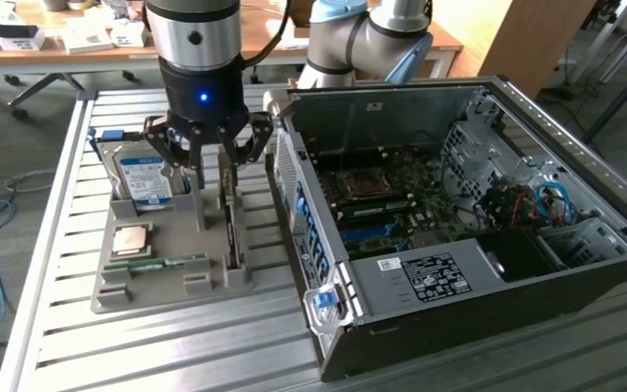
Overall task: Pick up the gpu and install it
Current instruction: 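Pick up the gpu and move the gpu toward the slot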
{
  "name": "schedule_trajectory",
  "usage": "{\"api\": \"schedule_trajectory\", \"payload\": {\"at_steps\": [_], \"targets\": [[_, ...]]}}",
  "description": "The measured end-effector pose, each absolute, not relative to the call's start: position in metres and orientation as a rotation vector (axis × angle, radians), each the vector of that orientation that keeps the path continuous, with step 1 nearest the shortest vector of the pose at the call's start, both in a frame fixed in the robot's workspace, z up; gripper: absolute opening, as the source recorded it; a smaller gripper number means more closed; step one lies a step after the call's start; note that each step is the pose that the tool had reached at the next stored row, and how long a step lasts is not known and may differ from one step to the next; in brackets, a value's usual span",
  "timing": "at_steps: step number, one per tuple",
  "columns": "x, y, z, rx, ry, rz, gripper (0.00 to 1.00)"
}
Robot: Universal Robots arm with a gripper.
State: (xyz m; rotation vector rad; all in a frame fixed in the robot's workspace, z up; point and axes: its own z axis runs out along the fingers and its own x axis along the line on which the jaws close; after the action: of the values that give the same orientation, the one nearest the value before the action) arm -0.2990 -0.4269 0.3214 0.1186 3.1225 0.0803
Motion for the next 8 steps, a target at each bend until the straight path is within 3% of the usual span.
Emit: {"api": "schedule_trajectory", "payload": {"at_steps": [8], "targets": [[-0.2990, -0.4269, 0.3161, 0.119, 3.122, 0.081, 0.47]]}}
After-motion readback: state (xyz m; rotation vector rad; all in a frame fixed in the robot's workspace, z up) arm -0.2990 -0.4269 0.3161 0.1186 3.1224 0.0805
